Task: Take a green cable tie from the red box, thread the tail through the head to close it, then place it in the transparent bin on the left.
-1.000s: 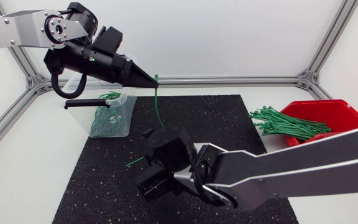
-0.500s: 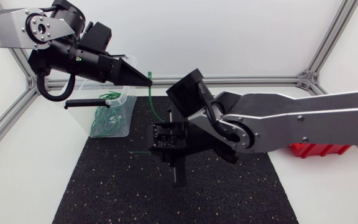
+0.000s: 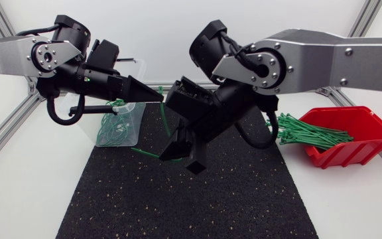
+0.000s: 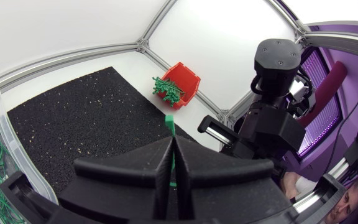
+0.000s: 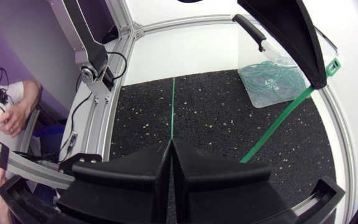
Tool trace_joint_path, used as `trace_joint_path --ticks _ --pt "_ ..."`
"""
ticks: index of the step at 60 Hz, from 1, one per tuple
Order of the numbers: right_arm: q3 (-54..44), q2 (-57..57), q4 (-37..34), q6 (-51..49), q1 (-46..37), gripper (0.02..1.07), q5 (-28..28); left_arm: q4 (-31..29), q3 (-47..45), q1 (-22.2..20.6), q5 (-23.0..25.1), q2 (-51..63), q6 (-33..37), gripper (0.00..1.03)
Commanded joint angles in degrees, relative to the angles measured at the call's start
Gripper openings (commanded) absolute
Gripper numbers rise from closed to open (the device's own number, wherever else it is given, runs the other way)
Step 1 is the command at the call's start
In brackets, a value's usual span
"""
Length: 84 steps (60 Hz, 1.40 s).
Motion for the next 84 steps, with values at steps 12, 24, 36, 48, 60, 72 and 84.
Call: trace_joint_path --ticks 12,24,36,48,60,72,84 --pt "0.4 0.6 -3.5 6.5 -2.3 0.07 -5.1 9.0 -5.6 -0.7 0.5 -3.1 -8.1 0.03" --pt "0.7 0.2 -3.5 10.2 -3.6 0.07 -8.9 16.0 -9.0 -1.4 0.3 -3.7 -12.6 0.03" --pt "1.6 1.3 -4.5 13.8 -6.0 0.07 -13.9 19.7 -10.6 -1.7 -0.5 -4.9 -14.8 0.03" --pt "2.0 1.5 -4.5 18.6 -8.1 0.07 -17.2 26.2 -13.5 -2.2 -2.0 -6.1 -18.6 0.03" --pt "2.7 2.4 -3.7 23.4 -10.5 0.07 -20.6 29.8 -15.2 -2.1 -3.0 -6.2 -21.2 0.03" --pt "2.3 3.0 -3.5 26.0 -13.5 0.07 -24.5 31.4 -15.4 -1.8 -3.3 -6.1 -22.4 0.03" --pt "0.7 3.0 -1.6 27.3 -14.8 0.08 -25.1 33.7 -15.3 -1.9 -3.3 -5.4 -24.0 0.03"
